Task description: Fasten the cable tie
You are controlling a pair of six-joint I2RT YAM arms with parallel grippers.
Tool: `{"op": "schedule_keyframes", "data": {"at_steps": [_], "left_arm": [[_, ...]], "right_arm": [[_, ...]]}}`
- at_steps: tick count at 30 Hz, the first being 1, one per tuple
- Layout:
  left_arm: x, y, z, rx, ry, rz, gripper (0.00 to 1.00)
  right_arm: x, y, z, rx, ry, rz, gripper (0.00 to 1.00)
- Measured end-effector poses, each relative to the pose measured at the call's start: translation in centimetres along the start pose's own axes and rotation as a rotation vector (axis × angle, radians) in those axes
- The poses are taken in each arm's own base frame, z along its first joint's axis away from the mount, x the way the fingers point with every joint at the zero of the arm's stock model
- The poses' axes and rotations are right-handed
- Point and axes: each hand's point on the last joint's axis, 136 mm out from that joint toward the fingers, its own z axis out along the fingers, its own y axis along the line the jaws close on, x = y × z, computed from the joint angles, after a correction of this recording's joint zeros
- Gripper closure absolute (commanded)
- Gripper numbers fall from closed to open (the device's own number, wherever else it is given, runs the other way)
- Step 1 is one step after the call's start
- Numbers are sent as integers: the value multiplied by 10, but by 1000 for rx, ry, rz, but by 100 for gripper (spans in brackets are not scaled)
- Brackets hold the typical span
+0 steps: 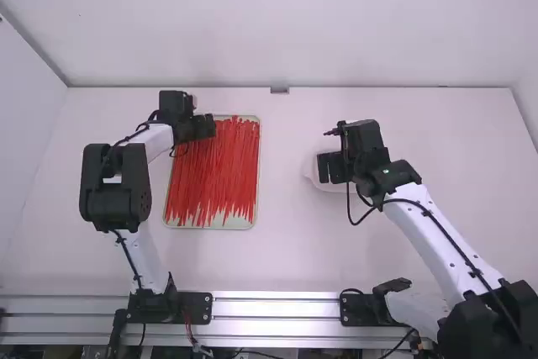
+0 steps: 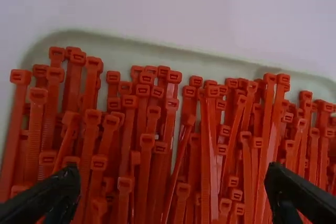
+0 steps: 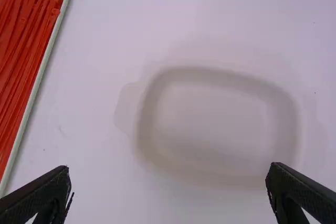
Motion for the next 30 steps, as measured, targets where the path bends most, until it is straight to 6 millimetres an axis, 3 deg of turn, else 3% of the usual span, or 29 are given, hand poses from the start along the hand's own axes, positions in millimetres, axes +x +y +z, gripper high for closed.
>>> {"op": "schedule_keyframes", "data": {"at_steps": [17, 26, 30], "left_arm": [[-20, -4, -1, 16, -83, 25, 7], [-14, 1, 2, -7, -60, 19, 7], [3, 7, 16, -17, -8, 9, 7]], "right_arm": [[0, 0, 0, 0, 0, 2, 1], [-3, 0, 0, -1, -13, 3, 1], [-3, 0, 0, -1, -11, 0, 1]]}}
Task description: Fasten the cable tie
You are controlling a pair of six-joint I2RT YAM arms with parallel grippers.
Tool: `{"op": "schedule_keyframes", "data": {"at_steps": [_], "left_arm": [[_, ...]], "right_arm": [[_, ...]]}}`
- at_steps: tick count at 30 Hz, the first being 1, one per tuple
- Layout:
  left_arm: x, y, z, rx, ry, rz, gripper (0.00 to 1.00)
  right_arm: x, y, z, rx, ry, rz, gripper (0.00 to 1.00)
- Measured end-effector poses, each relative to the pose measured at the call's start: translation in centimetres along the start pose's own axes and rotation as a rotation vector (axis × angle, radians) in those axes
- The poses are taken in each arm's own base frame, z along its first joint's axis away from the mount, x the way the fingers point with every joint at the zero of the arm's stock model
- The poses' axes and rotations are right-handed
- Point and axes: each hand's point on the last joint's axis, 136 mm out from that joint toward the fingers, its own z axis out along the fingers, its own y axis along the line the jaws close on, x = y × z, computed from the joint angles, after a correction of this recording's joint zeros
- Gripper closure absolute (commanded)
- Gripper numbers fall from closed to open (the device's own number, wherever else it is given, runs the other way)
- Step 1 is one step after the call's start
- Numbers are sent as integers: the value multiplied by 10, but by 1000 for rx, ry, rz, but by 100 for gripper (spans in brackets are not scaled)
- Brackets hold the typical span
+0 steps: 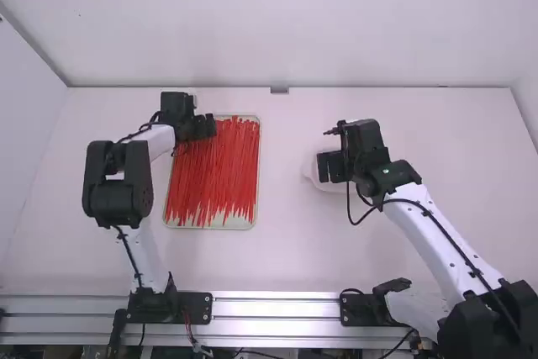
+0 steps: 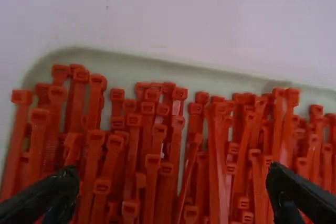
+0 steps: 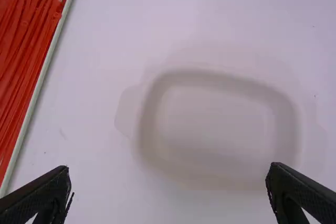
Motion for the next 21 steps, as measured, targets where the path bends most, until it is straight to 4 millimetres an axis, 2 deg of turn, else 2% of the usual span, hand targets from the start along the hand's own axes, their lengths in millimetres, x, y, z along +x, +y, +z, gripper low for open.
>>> {"op": "schedule_keyframes", "data": {"at_steps": [4, 7, 12, 14, 19, 21], "left_arm": [[14, 4, 11, -7, 38, -3, 10], [12, 4, 11, -6, 33, -2, 13], [22, 10, 8, -43, 88, -7, 30], [19, 11, 7, -55, 91, -7, 35], [5, 9, 4, -59, 67, -3, 38], [2, 8, 3, -57, 65, -3, 43]], "right_arm": [[0, 0, 0, 0, 1, 3, 1], [0, 0, 0, 0, 1, 2, 1], [0, 0, 0, 0, 0, 5, 1], [0, 0, 0, 0, 0, 1, 1], [0, 0, 0, 0, 0, 5, 1], [0, 0, 0, 0, 0, 0, 1]]}}
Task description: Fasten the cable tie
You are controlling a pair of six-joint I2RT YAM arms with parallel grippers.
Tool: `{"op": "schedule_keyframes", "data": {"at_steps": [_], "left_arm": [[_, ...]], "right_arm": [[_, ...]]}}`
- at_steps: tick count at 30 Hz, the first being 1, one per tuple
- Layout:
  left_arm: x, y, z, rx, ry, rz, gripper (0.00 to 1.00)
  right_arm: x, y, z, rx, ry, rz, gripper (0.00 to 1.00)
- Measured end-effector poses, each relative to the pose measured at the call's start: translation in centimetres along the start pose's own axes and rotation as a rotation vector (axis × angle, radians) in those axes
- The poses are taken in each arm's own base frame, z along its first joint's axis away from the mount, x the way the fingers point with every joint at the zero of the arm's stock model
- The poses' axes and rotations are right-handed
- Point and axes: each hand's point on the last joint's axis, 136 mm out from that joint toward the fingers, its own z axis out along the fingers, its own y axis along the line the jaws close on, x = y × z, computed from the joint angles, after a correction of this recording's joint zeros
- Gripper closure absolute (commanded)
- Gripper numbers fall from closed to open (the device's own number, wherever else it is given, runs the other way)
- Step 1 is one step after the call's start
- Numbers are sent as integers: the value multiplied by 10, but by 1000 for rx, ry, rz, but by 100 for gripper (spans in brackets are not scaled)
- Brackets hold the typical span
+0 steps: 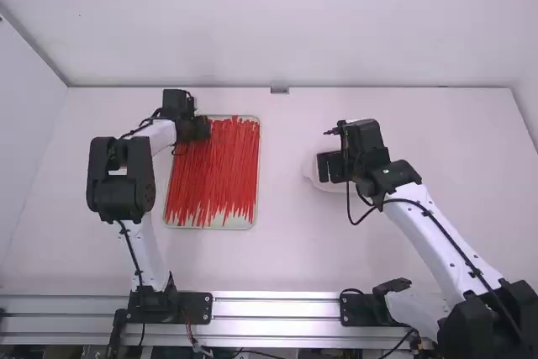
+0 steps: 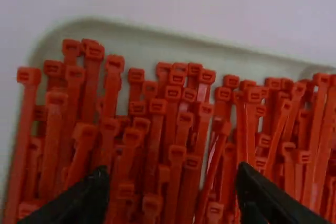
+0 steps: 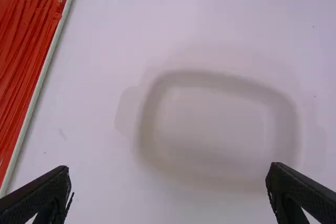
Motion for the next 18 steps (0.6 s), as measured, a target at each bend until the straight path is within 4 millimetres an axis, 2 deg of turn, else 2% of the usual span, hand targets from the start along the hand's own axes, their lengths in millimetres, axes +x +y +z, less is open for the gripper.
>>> {"op": "schedule_keyframes", "data": {"at_steps": [12, 14, 18], "left_arm": [[0, 0, 0, -6, 3, 2, 64], [-4, -1, 0, -3, -13, 5, 71], [-6, -2, 0, -1, -23, 6, 73]], "right_arm": [[0, 0, 0, 0, 0, 3, 1], [0, 0, 0, 0, 0, 3, 1], [0, 0, 0, 0, 0, 1, 1]]}}
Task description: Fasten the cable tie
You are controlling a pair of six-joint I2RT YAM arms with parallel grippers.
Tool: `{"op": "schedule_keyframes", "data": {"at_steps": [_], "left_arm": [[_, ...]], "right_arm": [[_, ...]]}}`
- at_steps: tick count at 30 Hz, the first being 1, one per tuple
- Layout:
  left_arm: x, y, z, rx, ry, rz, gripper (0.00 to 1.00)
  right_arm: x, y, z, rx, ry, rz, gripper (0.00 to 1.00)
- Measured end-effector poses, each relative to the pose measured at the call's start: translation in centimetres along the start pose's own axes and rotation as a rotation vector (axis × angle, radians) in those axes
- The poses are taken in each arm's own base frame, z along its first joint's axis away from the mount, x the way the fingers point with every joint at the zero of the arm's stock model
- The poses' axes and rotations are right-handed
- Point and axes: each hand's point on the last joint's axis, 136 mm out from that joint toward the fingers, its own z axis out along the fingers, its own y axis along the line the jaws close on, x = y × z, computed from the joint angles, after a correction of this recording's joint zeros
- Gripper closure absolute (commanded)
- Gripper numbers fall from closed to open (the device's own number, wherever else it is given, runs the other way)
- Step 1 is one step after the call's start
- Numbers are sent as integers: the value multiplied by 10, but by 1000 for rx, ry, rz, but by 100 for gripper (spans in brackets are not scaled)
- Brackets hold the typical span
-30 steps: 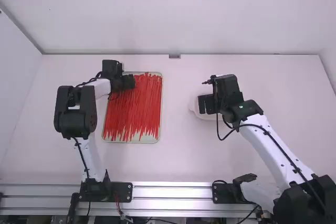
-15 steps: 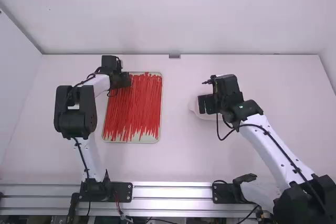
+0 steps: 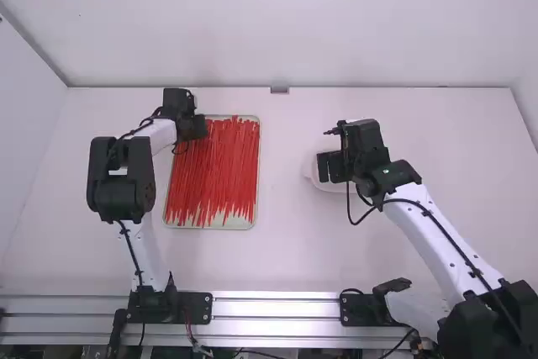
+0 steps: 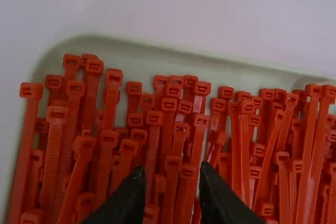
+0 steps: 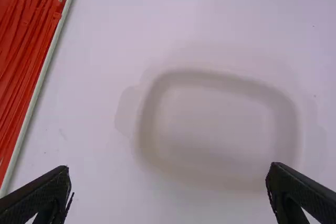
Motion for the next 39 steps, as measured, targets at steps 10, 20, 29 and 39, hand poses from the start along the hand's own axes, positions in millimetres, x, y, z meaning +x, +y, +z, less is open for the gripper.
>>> {"op": "schedule_keyframes", "data": {"at_steps": [10, 20, 29, 39], "left_arm": [[10, 2, 3, -3, 15, -2, 72], [21, 8, 4, -28, 43, -5, 74], [24, 9, 4, -37, 52, -6, 82], [24, 10, 4, -37, 52, -5, 94]], "right_arm": [[0, 0, 0, 1, 1, 3, 1], [0, 0, 0, 1, 0, 0, 1], [0, 0, 0, 0, 2, 0, 1], [0, 0, 0, 0, 2, -1, 1]]}}
